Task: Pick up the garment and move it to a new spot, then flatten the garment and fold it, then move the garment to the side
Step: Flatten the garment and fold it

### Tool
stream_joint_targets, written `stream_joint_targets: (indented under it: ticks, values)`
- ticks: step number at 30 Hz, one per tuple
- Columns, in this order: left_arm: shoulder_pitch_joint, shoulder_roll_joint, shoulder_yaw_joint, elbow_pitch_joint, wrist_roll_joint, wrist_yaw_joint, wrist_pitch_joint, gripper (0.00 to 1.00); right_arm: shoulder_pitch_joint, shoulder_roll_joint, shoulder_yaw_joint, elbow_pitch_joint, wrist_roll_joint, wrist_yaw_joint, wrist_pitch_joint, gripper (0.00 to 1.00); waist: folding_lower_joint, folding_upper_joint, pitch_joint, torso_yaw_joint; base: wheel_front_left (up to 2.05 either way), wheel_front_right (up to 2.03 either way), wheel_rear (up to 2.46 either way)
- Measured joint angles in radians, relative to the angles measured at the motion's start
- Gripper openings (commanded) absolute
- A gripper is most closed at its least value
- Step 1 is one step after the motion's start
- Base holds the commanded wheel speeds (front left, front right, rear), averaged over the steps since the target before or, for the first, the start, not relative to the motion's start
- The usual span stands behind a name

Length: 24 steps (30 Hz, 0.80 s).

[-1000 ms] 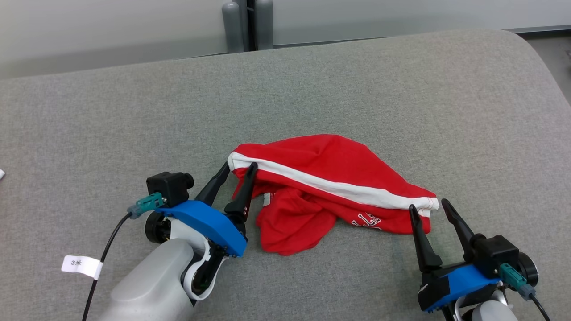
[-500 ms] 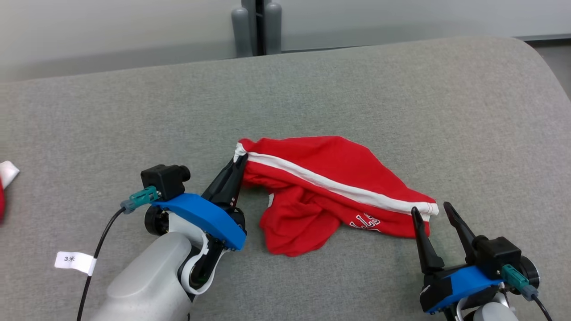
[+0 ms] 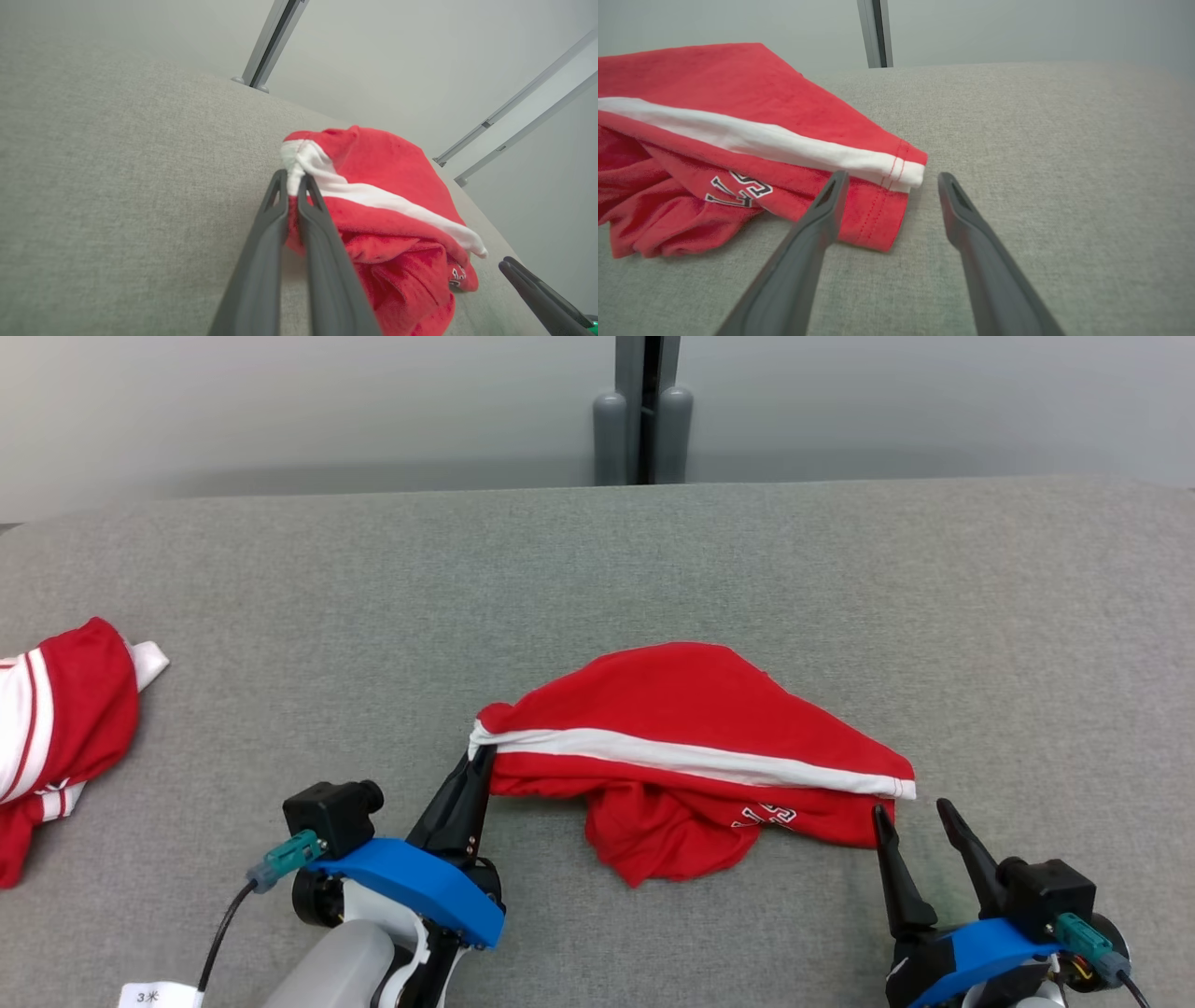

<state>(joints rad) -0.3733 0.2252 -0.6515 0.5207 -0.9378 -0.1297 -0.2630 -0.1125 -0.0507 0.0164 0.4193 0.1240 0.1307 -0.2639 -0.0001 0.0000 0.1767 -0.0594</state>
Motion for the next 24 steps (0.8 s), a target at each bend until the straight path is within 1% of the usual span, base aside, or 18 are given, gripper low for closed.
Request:
stream_joint_targets:
  ticks: [3,6,11,18,19,24]
  values:
    - [0.021,-0.006,0.007,-0.001,0.010,0.000,0.000,0.00,-0.006,0.000,-0.011,0.017,0.029,0.000,0.000,1.00,0.0000,0.0000,0.003,0.021,0.00,0.00,0.00]
    - [0.024,-0.011,0.014,-0.004,0.019,0.000,0.000,0.00,-0.044,0.000,-0.021,0.054,0.043,0.000,0.000,1.00,0.0000,0.0000,0.012,0.037,0.00,0.00,0.00]
    - [0.024,-0.018,0.021,-0.005,0.026,0.000,0.000,0.00,-0.091,0.000,0.004,0.137,0.084,0.000,0.000,1.00,0.0000,0.0000,0.027,0.054,0.00,0.00,0.00]
    - [0.023,-0.021,0.028,-0.005,0.032,0.000,0.000,0.00,-0.099,0.001,0.046,0.148,0.144,0.000,0.000,1.00,0.0001,0.0000,0.036,0.053,0.00,0.00,0.00]
    - [0.023,-0.021,0.029,-0.005,0.032,0.000,0.000,0.00,-0.094,0.000,0.060,0.156,0.175,0.000,0.000,1.00,0.0001,0.0000,0.036,0.050,0.00,0.00,0.00]
    - [0.023,-0.021,0.030,-0.001,0.032,0.000,0.000,0.00,-0.091,0.001,0.086,0.168,0.202,0.000,0.000,1.00,0.0001,0.0000,0.038,0.044,0.00,0.00,0.00]
